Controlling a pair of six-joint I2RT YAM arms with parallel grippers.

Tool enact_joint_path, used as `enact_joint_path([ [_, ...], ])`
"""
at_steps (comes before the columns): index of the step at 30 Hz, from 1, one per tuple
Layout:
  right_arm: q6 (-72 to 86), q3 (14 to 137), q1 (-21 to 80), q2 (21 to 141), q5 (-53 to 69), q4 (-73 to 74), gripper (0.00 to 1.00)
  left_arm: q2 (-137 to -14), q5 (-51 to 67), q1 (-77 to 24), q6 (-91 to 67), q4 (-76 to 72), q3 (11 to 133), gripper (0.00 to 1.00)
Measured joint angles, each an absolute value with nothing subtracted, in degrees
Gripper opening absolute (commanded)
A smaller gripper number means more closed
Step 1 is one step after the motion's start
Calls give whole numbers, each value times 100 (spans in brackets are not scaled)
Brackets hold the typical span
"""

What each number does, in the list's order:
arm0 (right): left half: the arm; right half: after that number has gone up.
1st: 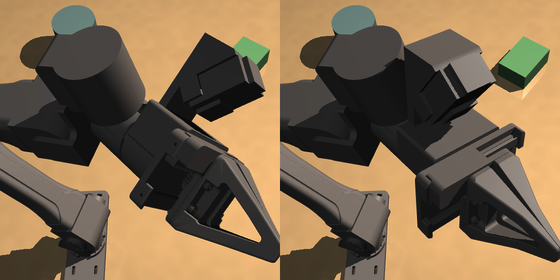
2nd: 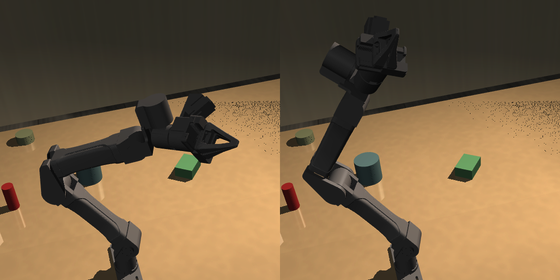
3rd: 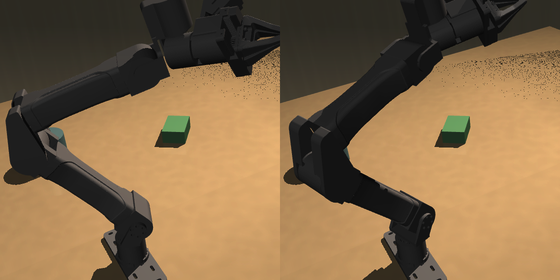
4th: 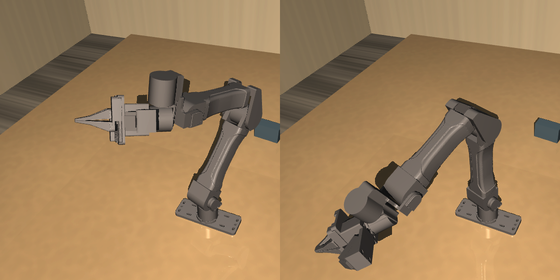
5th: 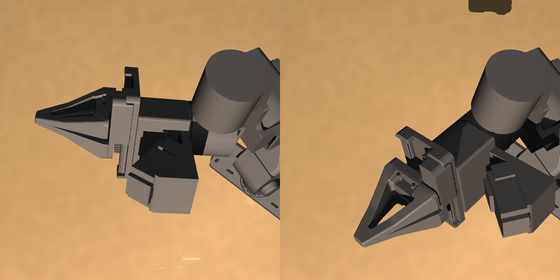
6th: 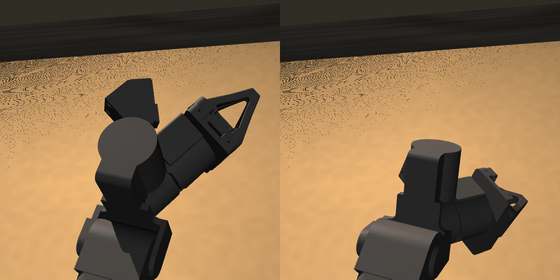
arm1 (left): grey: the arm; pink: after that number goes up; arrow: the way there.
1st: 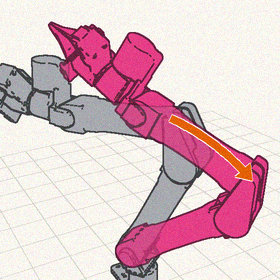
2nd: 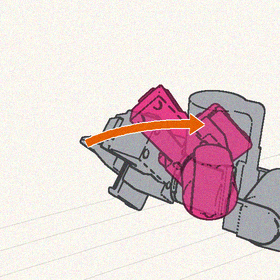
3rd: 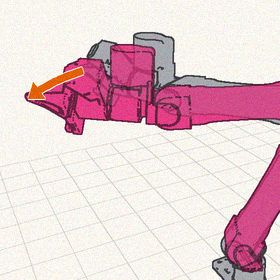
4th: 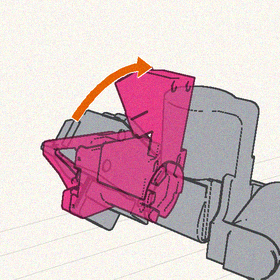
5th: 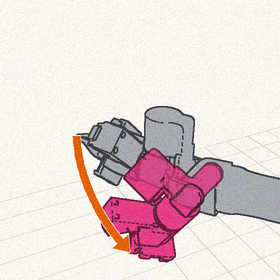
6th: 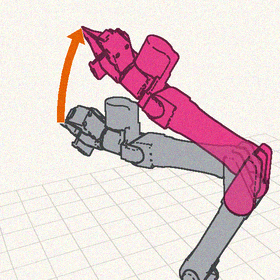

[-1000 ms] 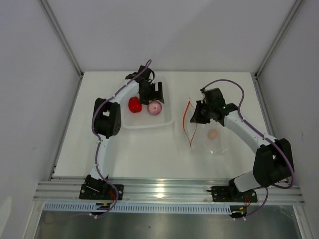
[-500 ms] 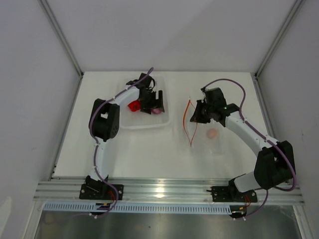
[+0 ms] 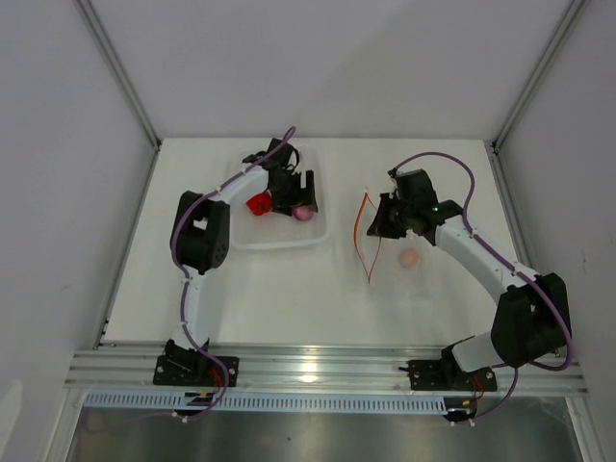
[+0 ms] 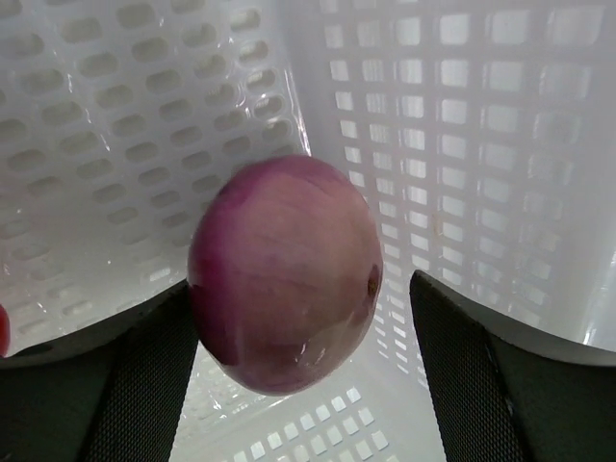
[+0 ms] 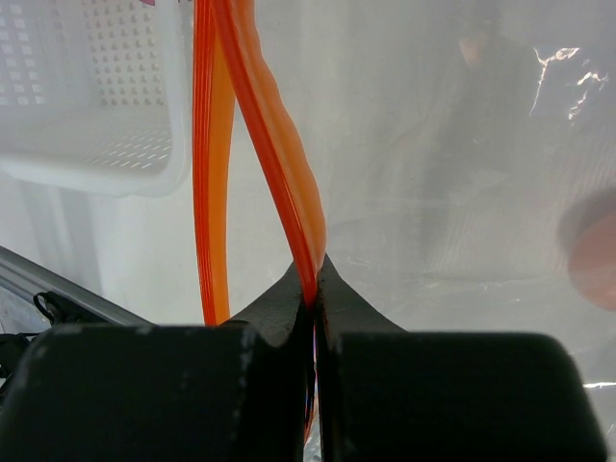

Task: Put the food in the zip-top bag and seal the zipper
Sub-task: Pick up the fake vegetable from the bin.

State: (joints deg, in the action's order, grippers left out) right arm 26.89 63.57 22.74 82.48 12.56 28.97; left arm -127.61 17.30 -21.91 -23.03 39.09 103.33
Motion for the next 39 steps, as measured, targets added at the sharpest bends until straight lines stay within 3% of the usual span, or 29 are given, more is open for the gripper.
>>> enact_joint_path([
  [9, 2665, 6357, 2274, 8248, 1256, 2941, 0, -12833, 1682, -2185, -2318, 3896, 10650, 82],
  [15, 2624, 6357, 2263, 8248, 1256, 2965, 0, -12921, 1691, -2178, -2346, 3905, 10814, 72],
  [25, 2624, 6357, 2250, 8248, 1256, 2965, 0, -12927, 1699, -2178, -2340, 3820, 10571, 81],
  [29, 2626, 6357, 2248, 8248, 1256, 2963, 0, -12923, 1769, -2178, -2338, 3798, 10357, 79],
  [35, 2628, 6357, 2248, 8248, 1256, 2963, 0, -12910, 1826, -2178, -2340, 3701, 10313, 68],
  [39, 2628, 6357, 2248, 8248, 1256, 2963, 0, -12905, 1841, -2178, -2344, 3669, 10304, 36],
])
